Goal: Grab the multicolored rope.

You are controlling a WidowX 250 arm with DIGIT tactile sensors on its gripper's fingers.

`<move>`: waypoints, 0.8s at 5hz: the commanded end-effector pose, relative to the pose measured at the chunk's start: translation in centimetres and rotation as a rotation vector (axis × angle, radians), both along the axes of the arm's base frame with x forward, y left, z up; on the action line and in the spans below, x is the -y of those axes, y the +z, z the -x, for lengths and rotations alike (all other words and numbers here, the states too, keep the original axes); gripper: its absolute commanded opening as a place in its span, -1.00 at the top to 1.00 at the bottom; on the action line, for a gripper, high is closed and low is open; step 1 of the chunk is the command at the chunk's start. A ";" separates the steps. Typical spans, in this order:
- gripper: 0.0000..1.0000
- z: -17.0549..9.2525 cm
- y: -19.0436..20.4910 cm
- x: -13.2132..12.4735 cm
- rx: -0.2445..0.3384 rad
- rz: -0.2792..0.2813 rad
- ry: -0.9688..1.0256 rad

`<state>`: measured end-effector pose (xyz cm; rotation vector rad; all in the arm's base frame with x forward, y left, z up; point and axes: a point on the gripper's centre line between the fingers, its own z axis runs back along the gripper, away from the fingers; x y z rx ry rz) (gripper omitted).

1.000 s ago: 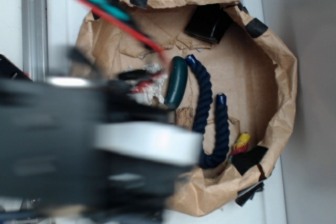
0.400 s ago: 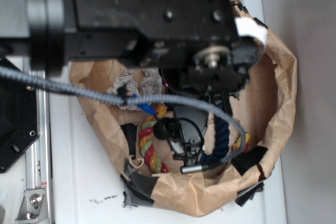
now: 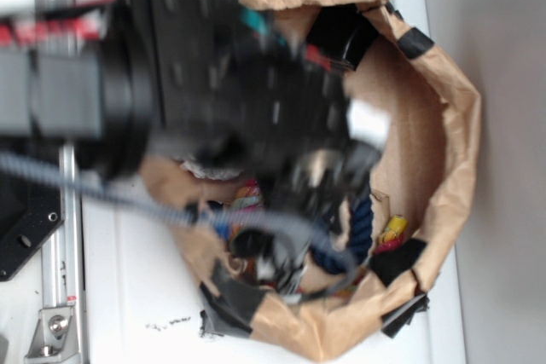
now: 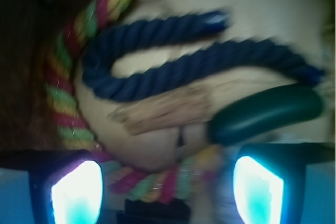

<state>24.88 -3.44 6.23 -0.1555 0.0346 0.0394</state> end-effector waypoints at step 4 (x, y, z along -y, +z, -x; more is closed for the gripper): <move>-1.00 0.9 -2.5 4.5 0.018 0.014 -0.093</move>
